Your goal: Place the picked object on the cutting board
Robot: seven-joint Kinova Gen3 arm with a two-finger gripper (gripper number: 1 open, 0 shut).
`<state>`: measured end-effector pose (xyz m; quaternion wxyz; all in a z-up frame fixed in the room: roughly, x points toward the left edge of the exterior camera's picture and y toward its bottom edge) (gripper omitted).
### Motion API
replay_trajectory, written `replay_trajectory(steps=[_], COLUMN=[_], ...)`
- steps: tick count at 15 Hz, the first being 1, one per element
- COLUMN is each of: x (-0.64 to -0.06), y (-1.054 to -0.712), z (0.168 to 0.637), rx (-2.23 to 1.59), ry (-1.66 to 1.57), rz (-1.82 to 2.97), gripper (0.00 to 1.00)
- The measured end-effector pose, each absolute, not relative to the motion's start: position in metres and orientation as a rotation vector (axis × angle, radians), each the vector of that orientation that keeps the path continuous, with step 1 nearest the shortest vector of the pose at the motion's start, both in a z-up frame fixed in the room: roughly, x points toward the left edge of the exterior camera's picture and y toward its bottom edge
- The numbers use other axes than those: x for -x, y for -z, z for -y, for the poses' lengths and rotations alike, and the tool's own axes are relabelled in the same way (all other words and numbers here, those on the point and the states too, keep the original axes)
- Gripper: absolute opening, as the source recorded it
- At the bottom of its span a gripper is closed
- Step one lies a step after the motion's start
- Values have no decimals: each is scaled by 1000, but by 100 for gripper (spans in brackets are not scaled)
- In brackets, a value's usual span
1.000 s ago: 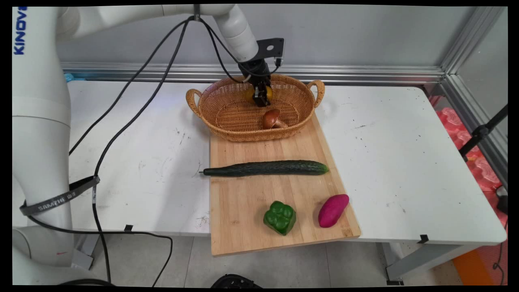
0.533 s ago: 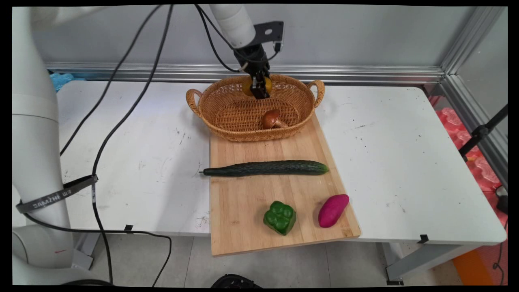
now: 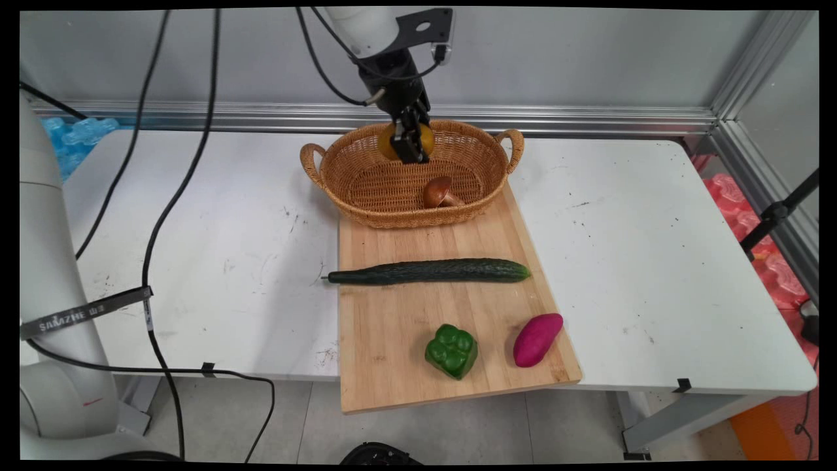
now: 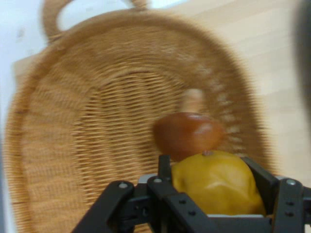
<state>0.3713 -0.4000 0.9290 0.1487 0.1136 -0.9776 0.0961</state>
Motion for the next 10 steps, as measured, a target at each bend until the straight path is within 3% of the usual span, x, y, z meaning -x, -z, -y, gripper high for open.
replay_trajectory(steps=[10], x=[-368], y=[-959], z=[314], rx=[-80], ry=[-38], rz=[2792], gripper=[0])
